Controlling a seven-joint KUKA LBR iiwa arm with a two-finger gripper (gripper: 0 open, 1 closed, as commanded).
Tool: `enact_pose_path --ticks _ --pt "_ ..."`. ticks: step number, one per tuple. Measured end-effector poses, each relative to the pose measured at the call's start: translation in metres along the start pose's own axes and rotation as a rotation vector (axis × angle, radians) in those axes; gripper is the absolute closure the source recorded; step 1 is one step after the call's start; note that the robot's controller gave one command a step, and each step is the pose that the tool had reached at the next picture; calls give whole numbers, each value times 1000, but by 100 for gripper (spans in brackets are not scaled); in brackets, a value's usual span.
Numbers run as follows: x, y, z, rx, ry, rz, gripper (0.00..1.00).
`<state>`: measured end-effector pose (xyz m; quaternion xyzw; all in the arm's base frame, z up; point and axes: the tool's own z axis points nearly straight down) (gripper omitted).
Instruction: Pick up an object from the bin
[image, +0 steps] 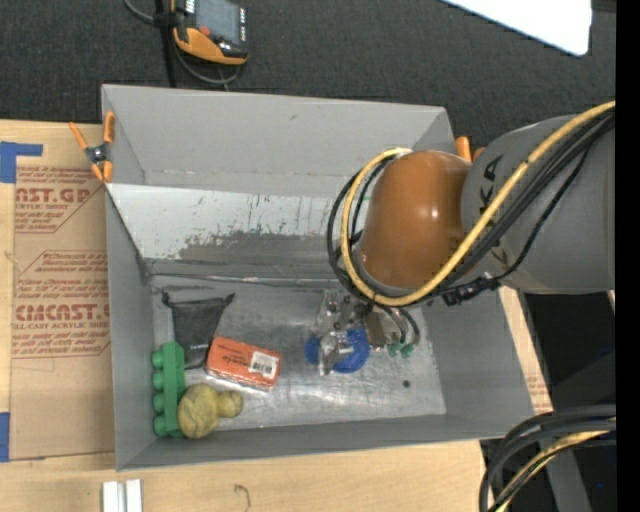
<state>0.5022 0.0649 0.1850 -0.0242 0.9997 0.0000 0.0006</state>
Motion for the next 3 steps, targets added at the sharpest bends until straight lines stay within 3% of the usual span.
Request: enact_pose_path --ticks 3 --pt "-13 12 10 0 2 -37 100"
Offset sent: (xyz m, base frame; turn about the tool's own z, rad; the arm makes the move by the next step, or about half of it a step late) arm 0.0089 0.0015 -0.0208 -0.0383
